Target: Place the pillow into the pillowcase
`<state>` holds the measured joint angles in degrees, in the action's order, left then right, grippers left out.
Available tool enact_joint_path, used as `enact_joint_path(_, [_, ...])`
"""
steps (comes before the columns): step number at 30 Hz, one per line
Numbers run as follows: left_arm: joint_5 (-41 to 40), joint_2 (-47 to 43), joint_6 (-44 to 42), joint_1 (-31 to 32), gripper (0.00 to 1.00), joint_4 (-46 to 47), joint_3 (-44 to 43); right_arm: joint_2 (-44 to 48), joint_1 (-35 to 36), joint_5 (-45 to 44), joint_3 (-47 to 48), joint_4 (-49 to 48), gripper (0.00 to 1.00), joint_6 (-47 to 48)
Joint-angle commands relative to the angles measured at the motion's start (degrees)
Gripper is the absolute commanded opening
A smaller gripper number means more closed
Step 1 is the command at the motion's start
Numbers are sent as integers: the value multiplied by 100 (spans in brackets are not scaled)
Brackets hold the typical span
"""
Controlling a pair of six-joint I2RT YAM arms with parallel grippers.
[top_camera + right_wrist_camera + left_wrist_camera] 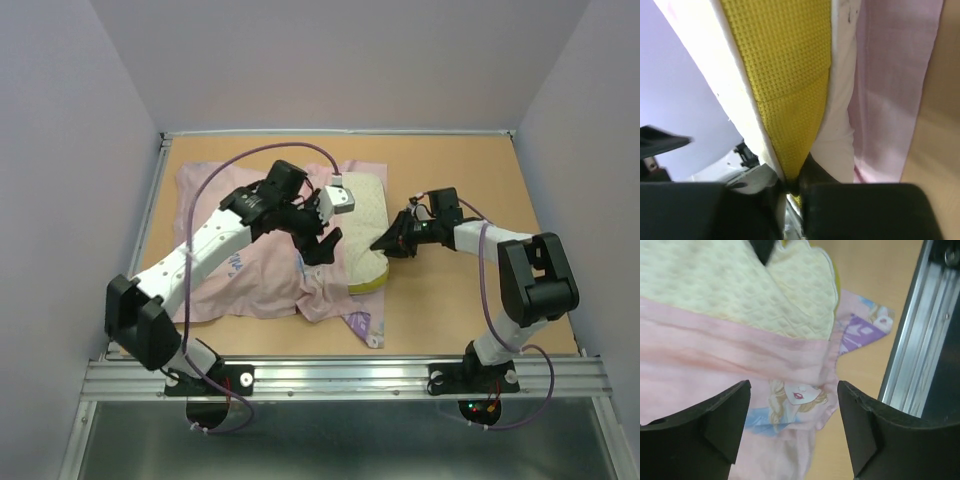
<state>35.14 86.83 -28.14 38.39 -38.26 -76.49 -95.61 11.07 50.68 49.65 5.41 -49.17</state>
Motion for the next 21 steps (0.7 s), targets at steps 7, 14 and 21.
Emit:
enact_joint_path(7, [-2078, 122, 2523, 256, 99, 1804, -576, 1079, -421, 39, 159, 750, 81, 1093])
enact_joint_path(14, [-3890, 1476, 3323, 924, 99, 1919, -1929, 1835, -1694, -811, 475, 1884, 91, 1743])
enact_joint_path(21, [-5420, 2838, 3710, 1592, 99, 1489, -2801, 1590, -2179, -1482, 502, 2421, 90, 2297])
